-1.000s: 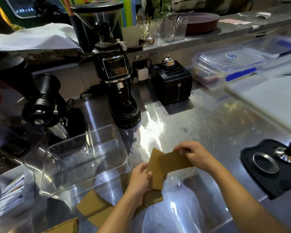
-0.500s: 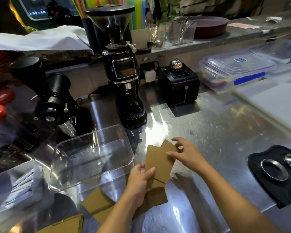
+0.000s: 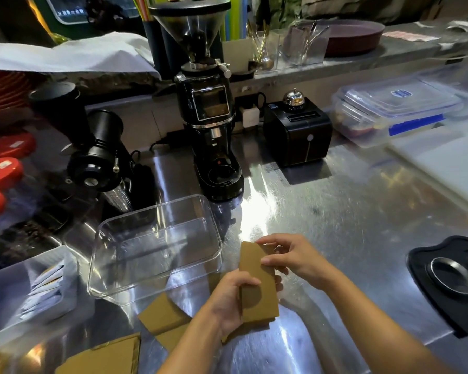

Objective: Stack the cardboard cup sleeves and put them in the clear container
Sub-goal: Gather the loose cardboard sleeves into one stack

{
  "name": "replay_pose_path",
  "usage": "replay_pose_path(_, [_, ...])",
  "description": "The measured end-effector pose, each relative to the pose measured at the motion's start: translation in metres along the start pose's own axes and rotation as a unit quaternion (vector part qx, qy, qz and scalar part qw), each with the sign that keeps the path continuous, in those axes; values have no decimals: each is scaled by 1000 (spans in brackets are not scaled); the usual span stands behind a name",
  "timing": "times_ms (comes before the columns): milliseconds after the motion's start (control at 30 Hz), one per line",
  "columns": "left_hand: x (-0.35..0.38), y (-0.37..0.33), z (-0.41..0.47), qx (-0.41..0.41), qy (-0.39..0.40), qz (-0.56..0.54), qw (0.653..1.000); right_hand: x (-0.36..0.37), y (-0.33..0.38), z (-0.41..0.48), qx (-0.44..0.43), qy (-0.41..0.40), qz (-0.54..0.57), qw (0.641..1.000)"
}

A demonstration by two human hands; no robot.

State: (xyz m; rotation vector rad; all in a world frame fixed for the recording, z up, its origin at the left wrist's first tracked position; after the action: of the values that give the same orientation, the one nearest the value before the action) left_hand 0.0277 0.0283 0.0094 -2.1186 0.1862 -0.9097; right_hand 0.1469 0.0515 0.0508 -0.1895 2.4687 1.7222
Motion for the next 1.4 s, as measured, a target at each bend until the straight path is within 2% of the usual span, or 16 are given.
replay_pose_path(67, [4, 5, -1, -21, 19, -64, 998, 4, 1, 2, -4, -3, 7, 1000])
replay_pose_path(133, [3, 8, -5, -30, 12, -103, 994, 1, -2, 5, -3, -46, 8, 999])
replay_pose_path(200, [-5, 6, -10, -25, -6, -109, 994, -6, -11, 7, 4, -115, -27, 993])
replay_pose_path(267, [-19, 1, -16, -13, -34, -96, 995, -5, -27, 12, 36, -144, -99, 984])
replay_pose_path(367, [-32, -7, -23, 8, -55, -113, 992, 12, -53, 21, 93, -104, -228, 963])
replay_pose_path(500, [-38, -7, -27, 13, -64, -129, 990, 32, -71, 31, 104, -85, -408, 903])
replay_pose_path(733, [-50, -2, -30, 15, -68, -136, 988, 29, -74, 32, 102, -106, -418, 897])
replay_pose_path(800, [-52, 0, -30, 13, -67, -134, 989, 26, -72, 27, 92, -120, -391, 908])
replay_pose_path(933, [-53, 4, -30, 5, -61, -129, 990, 14, -62, 12, 84, -105, -208, 969])
replay_pose_path(1133, [-56, 6, -30, -21, -81, -98, 992, -23, -23, -19, 19, -197, -22, 980])
replay_pose_path(1267, [-53, 8, -32, -28, -70, -63, 995, -10, -7, -31, 17, -148, 84, 985])
replay_pose_path(1400, [-43, 12, -41, -45, -15, -40, 998, 31, -1, -28, 15, -93, 56, 994])
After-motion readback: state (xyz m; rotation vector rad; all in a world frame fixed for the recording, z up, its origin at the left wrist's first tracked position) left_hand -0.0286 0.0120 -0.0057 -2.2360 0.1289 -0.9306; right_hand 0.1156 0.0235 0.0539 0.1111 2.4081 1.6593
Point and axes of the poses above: each hand's wrist, its own z-axis towards the middle knuckle, its own x-axis out of the palm, y = z × x, the point moved 8 cm from there along z, towards the middle knuckle, and after that the axes turned 10 degrees about x, right-handed, at the moved point
